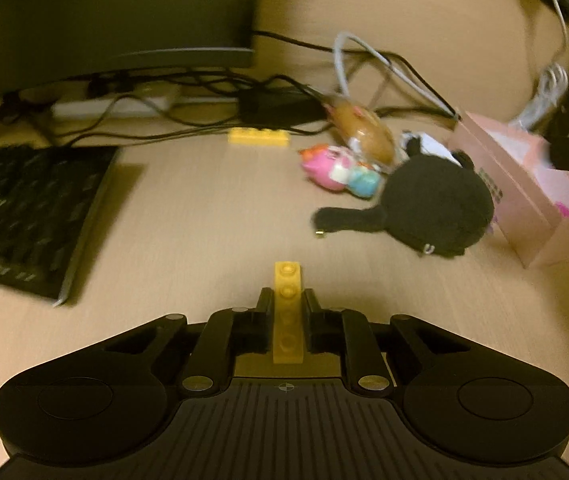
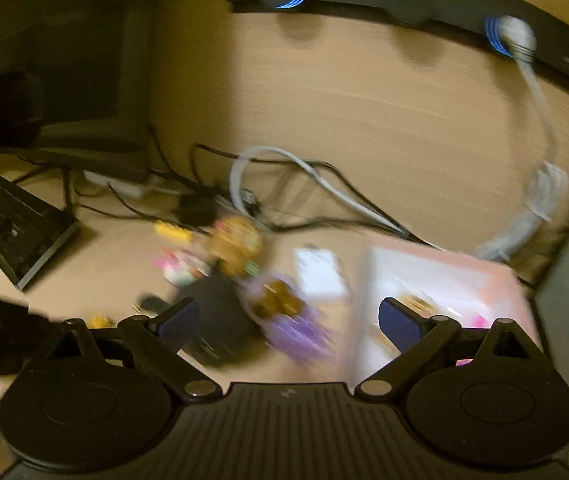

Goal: Organize objects
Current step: 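Grasp a yellow toy brick upright with the left tool, then grasp the yellow four-stud brick with the right tool while the left tool holds its brick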

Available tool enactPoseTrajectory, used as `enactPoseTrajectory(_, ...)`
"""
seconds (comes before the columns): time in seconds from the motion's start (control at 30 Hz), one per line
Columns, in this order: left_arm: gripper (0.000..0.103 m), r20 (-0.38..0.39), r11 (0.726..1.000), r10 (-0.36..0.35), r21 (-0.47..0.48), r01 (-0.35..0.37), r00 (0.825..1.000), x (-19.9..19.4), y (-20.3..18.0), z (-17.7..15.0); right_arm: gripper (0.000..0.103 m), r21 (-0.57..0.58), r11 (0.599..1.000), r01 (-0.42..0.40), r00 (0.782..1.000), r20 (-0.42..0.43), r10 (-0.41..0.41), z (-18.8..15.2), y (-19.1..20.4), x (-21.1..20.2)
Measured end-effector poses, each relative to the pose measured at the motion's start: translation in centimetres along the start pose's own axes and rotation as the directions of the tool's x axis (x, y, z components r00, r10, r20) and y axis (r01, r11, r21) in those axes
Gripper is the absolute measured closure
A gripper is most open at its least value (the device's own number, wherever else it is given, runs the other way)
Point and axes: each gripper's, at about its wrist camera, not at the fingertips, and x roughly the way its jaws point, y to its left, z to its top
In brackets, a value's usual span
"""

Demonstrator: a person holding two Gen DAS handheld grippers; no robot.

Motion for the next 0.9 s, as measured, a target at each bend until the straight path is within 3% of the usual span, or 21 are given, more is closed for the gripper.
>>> enactPoseTrajectory(0.23, 0.086, 0.028, 0.988, -0.007, -0.152, 0.012, 1.0, -4.2, 5.3, -0.6, 0.007, 0.031, 0.999, -0.033, 0.999, -0.032, 0.034, 4.0, 8.5, 8.0)
enactPoseTrajectory(0.47, 0.086, 0.032, 0.963, 0.024, -0.269, -0.014, 0.999, -6.6, 10.0, -1.9, 0.007, 0.052, 0.999, 0.008, 0.999, -0.046, -0.006, 4.7, 14.9, 14.1)
enactPoseTrajectory(0.73, 0.086, 0.03, 0.935, 0.015, -0.354, -0.004, 0.999, -7.7, 13.0, -3.8, 0.008, 0.087, 0.986, 0.139, 0.988, -0.072, -0.133, 4.8, 16.2, 19.8)
enactPoseTrajectory(0.9, 0.086, 0.02, 0.925, 0.028, -0.381, -0.018, 0.999, -8.1, 13.7, -4.4, 0.01, 0.171, 0.972, 0.159, 0.978, -0.164, -0.131, 5.1, 14.9, 23.6)
